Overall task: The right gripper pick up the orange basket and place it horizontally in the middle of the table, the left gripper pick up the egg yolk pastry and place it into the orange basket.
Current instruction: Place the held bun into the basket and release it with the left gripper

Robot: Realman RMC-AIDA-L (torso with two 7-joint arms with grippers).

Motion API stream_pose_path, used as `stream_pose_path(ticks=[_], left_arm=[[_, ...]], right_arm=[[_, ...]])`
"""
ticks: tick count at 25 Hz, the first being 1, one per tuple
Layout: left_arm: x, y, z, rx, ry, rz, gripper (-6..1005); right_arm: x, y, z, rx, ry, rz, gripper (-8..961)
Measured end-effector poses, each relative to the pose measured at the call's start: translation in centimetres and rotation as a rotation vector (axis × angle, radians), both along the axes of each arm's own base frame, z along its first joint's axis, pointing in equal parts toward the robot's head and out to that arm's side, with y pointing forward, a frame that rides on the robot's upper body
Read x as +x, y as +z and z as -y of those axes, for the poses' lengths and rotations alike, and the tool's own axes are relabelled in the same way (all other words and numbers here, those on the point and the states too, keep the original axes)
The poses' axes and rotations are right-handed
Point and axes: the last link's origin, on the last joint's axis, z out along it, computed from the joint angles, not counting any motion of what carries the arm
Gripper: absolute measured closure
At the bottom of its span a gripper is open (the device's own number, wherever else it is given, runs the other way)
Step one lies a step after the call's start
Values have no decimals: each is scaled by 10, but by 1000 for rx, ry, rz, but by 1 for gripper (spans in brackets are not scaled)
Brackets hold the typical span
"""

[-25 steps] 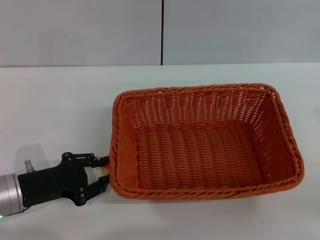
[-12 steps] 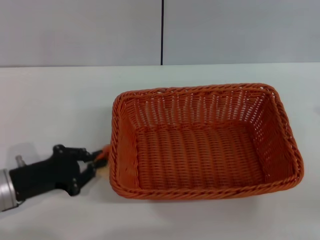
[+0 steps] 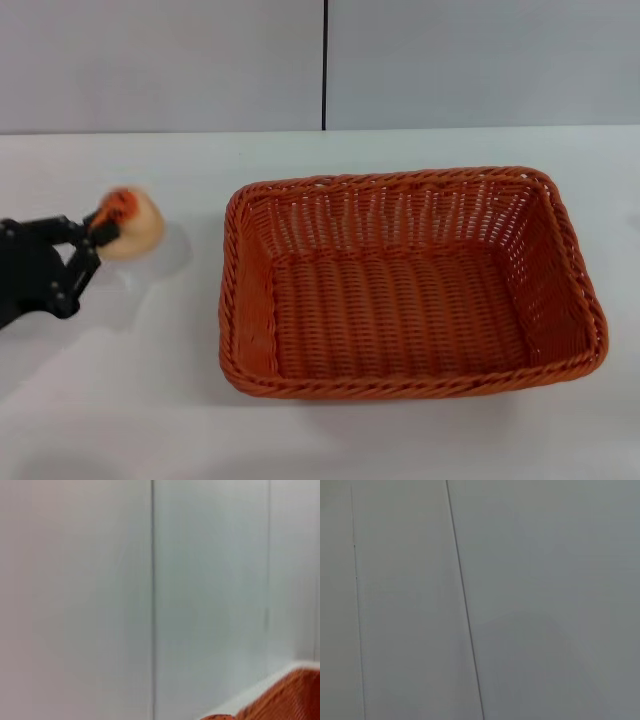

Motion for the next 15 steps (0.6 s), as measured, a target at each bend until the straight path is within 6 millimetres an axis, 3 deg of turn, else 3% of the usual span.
stream_pose_path(ticks=[4, 7, 8, 15], left_arm=[[9, 2, 2, -10, -50, 36, 938], [33, 0, 1, -80, -175, 122, 949], [45, -5, 0, -127, -227, 153, 950], [70, -37, -3, -300, -316, 188, 953]], right_arm=[[-3, -1, -2, -5, 17, -2, 401], [-5, -2, -3, -12, 26, -1, 398], [-5, -3, -3, -15, 29, -2, 398], [-6, -4, -2, -22, 35, -7, 392]])
